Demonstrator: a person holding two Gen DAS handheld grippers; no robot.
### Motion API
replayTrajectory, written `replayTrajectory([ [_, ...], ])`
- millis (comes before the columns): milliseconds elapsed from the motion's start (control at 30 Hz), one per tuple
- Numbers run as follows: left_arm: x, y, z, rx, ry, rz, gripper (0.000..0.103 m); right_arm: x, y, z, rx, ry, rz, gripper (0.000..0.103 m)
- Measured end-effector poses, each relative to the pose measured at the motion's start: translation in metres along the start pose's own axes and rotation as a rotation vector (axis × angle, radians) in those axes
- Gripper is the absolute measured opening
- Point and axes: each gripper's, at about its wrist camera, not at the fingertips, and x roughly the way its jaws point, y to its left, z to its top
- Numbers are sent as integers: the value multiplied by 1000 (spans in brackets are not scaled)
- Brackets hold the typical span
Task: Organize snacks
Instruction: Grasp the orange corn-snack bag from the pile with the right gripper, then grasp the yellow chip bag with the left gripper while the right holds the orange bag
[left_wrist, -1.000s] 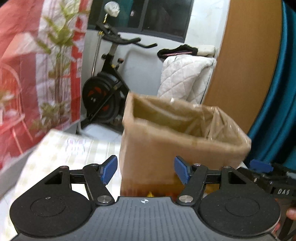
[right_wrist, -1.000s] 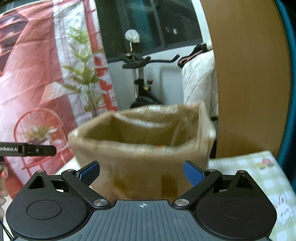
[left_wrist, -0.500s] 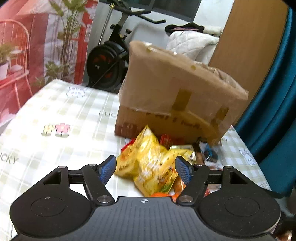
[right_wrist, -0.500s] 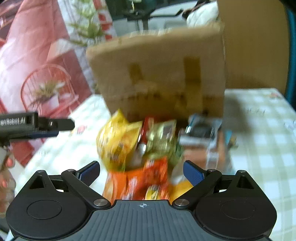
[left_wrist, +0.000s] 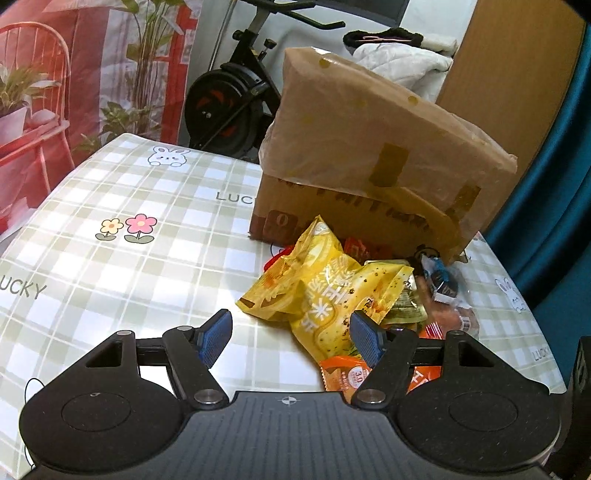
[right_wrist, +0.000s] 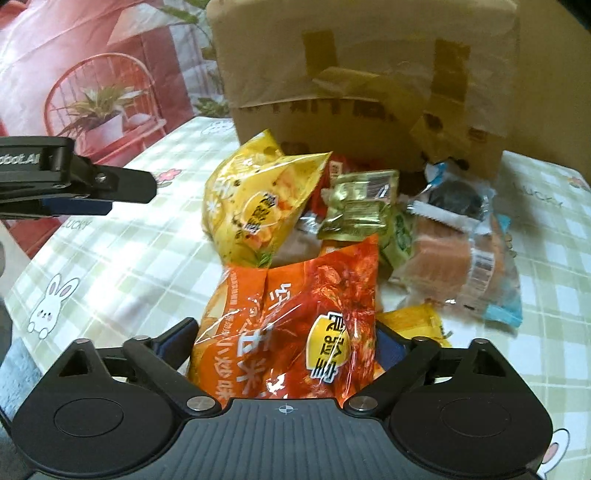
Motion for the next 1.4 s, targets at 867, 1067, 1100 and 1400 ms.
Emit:
replayTrajectory([
  [867, 73, -8, 43, -19, 19, 21, 83, -54, -86, 37, 136, -246, -8, 61],
  [1067, 86, -5, 35, -28, 65, -8, 89, -45, -100, 29, 170, -243, -1, 61],
  [1100, 89, -4, 32, -34, 78, -10, 90, -44, -99, 28, 172, -241, -1, 61],
  [1400, 95, 5, 16, -121, 83, -39, 103, -36, -98, 29, 165, -227, 8, 61],
])
